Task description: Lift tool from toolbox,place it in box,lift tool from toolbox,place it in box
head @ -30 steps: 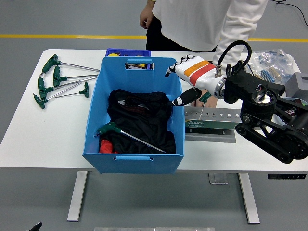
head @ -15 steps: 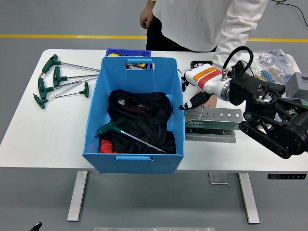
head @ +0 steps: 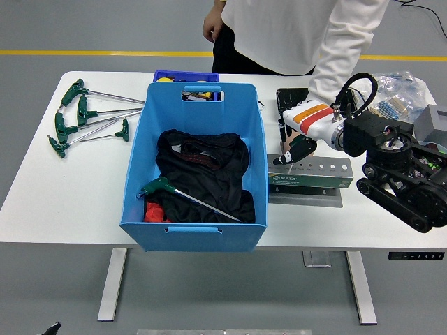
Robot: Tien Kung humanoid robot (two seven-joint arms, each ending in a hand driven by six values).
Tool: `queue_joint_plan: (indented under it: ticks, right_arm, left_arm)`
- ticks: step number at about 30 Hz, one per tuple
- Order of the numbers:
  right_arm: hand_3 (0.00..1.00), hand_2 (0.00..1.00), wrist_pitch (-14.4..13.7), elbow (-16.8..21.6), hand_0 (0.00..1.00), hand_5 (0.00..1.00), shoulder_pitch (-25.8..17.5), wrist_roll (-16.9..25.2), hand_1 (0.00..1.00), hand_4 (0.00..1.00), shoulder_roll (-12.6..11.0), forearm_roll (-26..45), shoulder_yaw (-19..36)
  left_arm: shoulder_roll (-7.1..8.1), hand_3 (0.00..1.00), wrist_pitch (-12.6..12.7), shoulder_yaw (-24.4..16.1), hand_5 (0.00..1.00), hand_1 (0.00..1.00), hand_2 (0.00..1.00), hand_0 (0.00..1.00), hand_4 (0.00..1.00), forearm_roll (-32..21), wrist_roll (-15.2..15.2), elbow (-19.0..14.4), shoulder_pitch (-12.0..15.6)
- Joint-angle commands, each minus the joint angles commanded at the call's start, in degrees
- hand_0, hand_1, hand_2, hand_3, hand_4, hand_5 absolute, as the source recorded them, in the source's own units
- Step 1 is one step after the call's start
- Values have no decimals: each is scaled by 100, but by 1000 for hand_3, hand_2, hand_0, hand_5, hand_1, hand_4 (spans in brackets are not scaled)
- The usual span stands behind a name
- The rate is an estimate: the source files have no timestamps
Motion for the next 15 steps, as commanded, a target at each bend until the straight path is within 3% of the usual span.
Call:
queue_joint_plan:
  ticks: [15]
  right_arm:
    - [405,469,176,-191,835,654,-32,-60,482,998,-56,46,10]
  left_arm:
    - [3,659,5,121,553,750,768,735,644,-157,-17,0,2]
